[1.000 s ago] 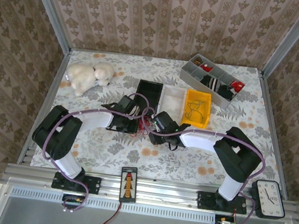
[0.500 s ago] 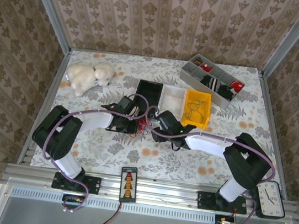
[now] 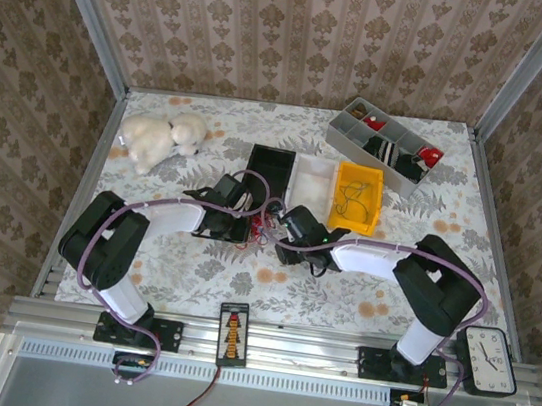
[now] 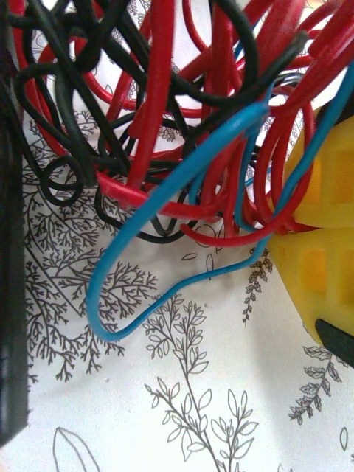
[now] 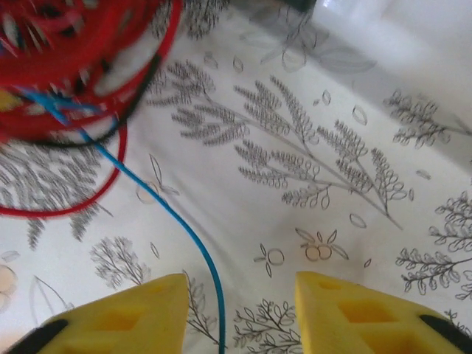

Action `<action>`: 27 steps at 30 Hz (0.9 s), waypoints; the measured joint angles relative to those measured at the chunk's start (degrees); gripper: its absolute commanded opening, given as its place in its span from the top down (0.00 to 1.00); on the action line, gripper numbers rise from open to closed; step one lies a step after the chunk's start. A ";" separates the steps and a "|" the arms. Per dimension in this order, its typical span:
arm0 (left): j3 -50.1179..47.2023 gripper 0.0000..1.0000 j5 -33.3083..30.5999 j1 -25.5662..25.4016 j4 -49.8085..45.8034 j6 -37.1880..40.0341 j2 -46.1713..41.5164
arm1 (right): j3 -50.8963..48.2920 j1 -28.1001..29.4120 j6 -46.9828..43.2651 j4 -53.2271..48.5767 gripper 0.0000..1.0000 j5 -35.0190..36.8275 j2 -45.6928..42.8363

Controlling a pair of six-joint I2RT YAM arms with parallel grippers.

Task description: Untangle the cables

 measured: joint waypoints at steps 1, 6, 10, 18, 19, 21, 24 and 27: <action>0.02 0.95 -0.02 -0.02 0.00 0.00 0.00 | -0.46 0.00 0.09 0.07 0.88 0.28 0.00; 0.00 0.93 -0.07 -0.02 0.00 0.00 0.00 | -2.10 -1.20 1.62 0.66 1.00 0.85 -1.42; 0.02 0.92 -0.26 -0.02 0.00 0.00 0.11 | -5.84 -4.20 4.87 0.48 1.00 1.64 -5.38; 0.00 0.89 -0.24 0.02 0.57 -0.02 0.44 | -11.89 -15.45 16.81 -0.26 1.00 4.52 -17.09; 0.00 0.90 -0.24 0.04 0.61 -0.02 0.50 | -12.52 -17.31 18.36 -1.38 1.00 5.55 -18.40; 0.00 0.90 -0.22 0.09 0.66 -0.02 0.50 | -13.38 -20.35 20.76 -3.58 1.00 6.91 -20.48; 0.00 0.91 0.04 0.37 0.66 -0.04 0.50 | -13.84 -23.82 23.58 -6.82 1.00 8.81 -22.34; -0.07 0.94 0.37 0.63 0.72 -0.07 0.50 | -14.27 -26.18 25.20 -8.98 1.00 10.21 -23.58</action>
